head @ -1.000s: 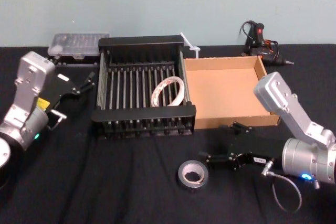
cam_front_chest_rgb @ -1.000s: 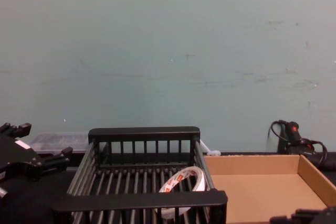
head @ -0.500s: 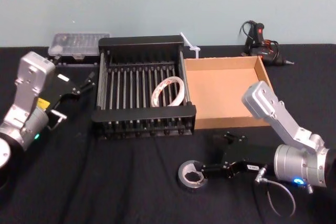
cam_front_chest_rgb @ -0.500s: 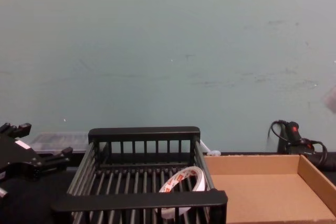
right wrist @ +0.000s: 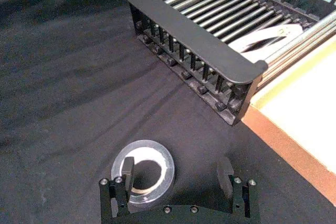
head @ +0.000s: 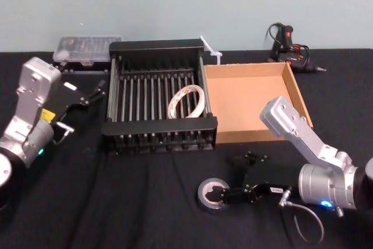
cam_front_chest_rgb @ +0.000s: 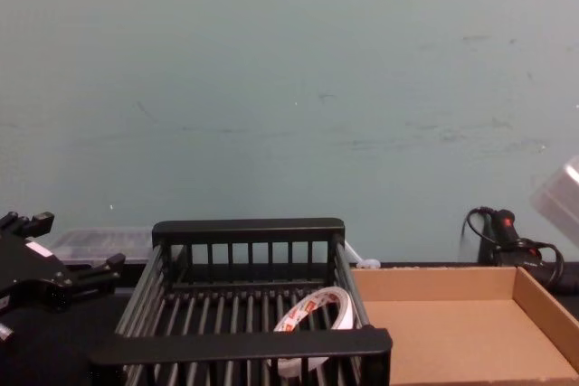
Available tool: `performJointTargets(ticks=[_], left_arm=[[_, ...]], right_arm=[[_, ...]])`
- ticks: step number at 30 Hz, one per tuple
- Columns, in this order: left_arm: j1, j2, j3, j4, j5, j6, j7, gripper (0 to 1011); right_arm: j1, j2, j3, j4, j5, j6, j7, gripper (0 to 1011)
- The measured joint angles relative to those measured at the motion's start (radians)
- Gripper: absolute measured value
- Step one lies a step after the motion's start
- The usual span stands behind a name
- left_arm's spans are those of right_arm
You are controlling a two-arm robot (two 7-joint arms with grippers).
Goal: Pick up the white tape and place it into the black box , Pick up the silver tape and place it into the brown box.
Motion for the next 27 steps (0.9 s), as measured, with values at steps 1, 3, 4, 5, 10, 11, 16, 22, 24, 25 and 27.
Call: performJointTargets(ticks=[1, 3, 4, 5, 10, 11, 16, 22, 24, 25, 27], left_arm=[[0.000, 0.000, 0.000, 0.000, 0.000, 0.000, 0.000, 1001], [0.000, 0.000, 0.000, 0.000, 0.000, 0.000, 0.000, 1001], [0.000, 0.000, 0.000, 0.000, 0.000, 0.000, 0.000, 1001], [0.000, 0.000, 0.000, 0.000, 0.000, 0.000, 0.000, 1001], [0.000, 0.000, 0.000, 0.000, 0.000, 0.000, 0.000, 1001], [0.000, 0.000, 0.000, 0.000, 0.000, 0.000, 0.000, 1001], [0.000, 0.000, 0.000, 0.000, 0.000, 0.000, 0.000, 1001], [0.000, 0.000, 0.000, 0.000, 0.000, 0.000, 0.000, 1001], [0.000, 0.000, 0.000, 0.000, 0.000, 0.000, 0.000, 1001], [0.000, 0.000, 0.000, 0.000, 0.000, 0.000, 0.000, 1001], [0.000, 0.000, 0.000, 0.000, 0.000, 0.000, 0.000, 1001]], right_arm=[[0.001, 0.000, -0.002, 0.001, -0.002, 0.000, 0.000, 1000], [0.004, -0.001, -0.007, 0.004, -0.006, 0.001, 0.002, 1000], [0.005, -0.001, -0.009, 0.005, -0.007, 0.001, 0.003, 1000], [0.006, -0.001, -0.010, 0.006, -0.009, 0.002, 0.004, 1000], [0.016, -0.009, -0.022, 0.022, -0.020, 0.002, 0.008, 1000], [0.018, -0.011, -0.024, 0.025, -0.022, 0.002, 0.008, 1000], [0.027, -0.021, -0.033, 0.040, -0.032, 0.005, 0.012, 1000], [0.032, -0.028, -0.038, 0.052, -0.039, 0.007, 0.014, 1000], [0.033, -0.031, -0.038, 0.055, -0.041, 0.008, 0.014, 1000], [0.033, -0.033, -0.039, 0.058, -0.042, 0.008, 0.014, 1000], [0.034, -0.034, -0.039, 0.059, -0.043, 0.009, 0.014, 1000]])
